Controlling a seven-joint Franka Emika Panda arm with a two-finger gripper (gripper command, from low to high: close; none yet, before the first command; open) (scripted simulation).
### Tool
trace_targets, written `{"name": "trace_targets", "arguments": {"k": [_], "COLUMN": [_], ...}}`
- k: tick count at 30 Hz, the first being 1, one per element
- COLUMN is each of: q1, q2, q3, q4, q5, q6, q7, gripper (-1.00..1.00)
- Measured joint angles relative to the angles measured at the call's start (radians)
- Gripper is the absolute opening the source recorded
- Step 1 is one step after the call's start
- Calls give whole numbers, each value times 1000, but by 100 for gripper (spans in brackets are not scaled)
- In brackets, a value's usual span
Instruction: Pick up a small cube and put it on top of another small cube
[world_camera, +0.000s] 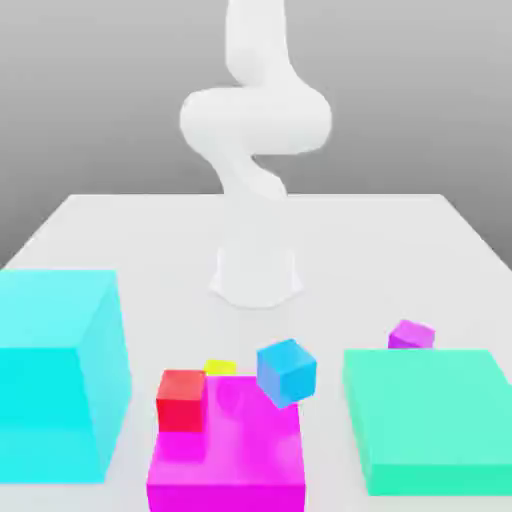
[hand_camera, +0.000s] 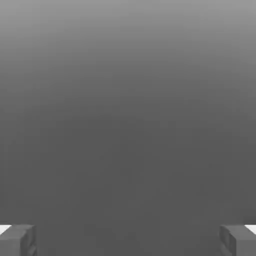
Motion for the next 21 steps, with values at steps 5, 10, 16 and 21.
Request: {"name": "trace_targets", "arguments": {"k": [5, 10, 16, 21], "q1": [-27, -55, -93, -113], "q2": [142, 285, 493, 772], "q3": [-13, -29, -54, -56], "q4": [-164, -331, -557, -627], "q5": [-11, -22, -31, -3], "q6": [133, 265, 452, 676], "q7": [13, 25, 39, 22], "gripper": [0, 0, 0, 0]}}
